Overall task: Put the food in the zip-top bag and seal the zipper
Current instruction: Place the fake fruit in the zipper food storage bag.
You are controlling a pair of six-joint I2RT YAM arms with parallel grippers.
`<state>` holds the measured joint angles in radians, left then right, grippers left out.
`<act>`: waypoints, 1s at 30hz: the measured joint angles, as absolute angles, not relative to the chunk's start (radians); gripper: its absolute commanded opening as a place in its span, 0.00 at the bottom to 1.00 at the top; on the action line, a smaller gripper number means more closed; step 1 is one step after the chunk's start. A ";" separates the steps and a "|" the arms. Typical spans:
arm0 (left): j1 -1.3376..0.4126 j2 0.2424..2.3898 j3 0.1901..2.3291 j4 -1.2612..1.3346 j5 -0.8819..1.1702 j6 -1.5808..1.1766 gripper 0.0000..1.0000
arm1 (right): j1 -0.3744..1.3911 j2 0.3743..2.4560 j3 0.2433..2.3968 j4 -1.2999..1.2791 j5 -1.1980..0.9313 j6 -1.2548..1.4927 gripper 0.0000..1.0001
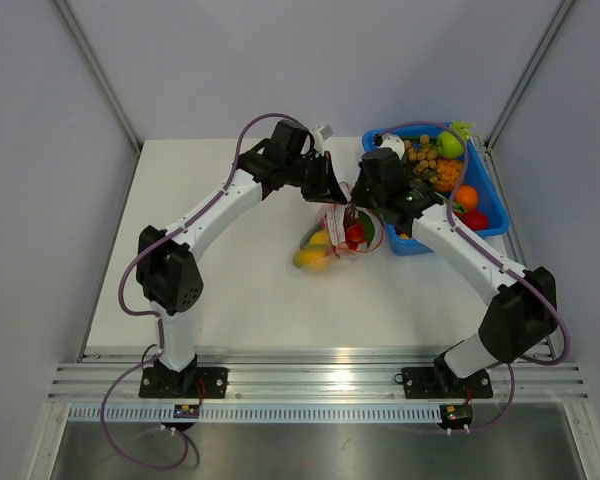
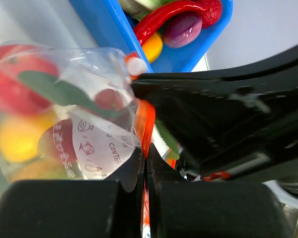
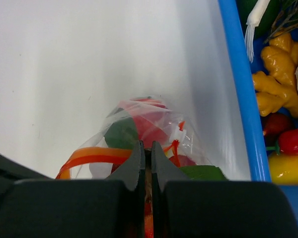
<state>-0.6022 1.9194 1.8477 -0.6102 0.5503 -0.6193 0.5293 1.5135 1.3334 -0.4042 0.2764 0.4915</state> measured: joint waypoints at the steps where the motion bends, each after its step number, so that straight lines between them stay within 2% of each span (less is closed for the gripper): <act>1: -0.602 1.919 1.850 -0.610 0.551 -0.621 0.00 | 0.534 1.527 1.338 -0.405 0.279 0.492 0.00; 2: -0.602 1.919 1.851 -0.610 0.551 -0.622 0.00 | 0.536 1.539 1.341 -0.406 0.280 0.492 0.00; 4: -0.603 1.919 1.851 -0.610 0.551 -0.622 0.00 | 0.537 1.557 1.348 -0.413 0.282 0.494 0.21; 5: -0.603 1.919 1.851 -0.610 0.551 -0.622 0.00 | 0.537 1.564 1.350 -0.417 0.284 0.496 0.27; 9: -0.602 1.918 1.851 -0.610 0.551 -0.624 0.00 | 0.539 1.552 1.350 -0.424 0.285 0.497 0.33; 12: -0.598 1.918 1.851 -0.609 0.553 -0.628 0.00 | 0.541 1.497 1.346 -0.436 0.284 0.498 0.41; 14: -0.594 1.917 1.850 -0.607 0.556 -0.629 0.00 | 0.543 1.436 1.333 -0.440 0.287 0.498 0.54; 16: -0.587 1.914 1.847 -0.601 0.559 -0.630 0.00 | 0.543 1.368 1.317 -0.443 0.297 0.498 0.60; 21: -0.574 1.904 1.837 -0.592 0.563 -0.630 0.00 | 0.543 1.270 1.278 -0.463 0.353 0.494 0.61; 30: -0.569 1.884 1.810 -0.581 0.566 -0.630 0.00 | 0.541 1.271 1.113 -0.516 0.347 0.530 0.63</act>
<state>-0.5694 1.8839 1.8095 -0.5812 0.5659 -0.6304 0.5411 1.2713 1.1133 -0.5156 0.3473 0.5297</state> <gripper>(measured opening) 0.008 0.633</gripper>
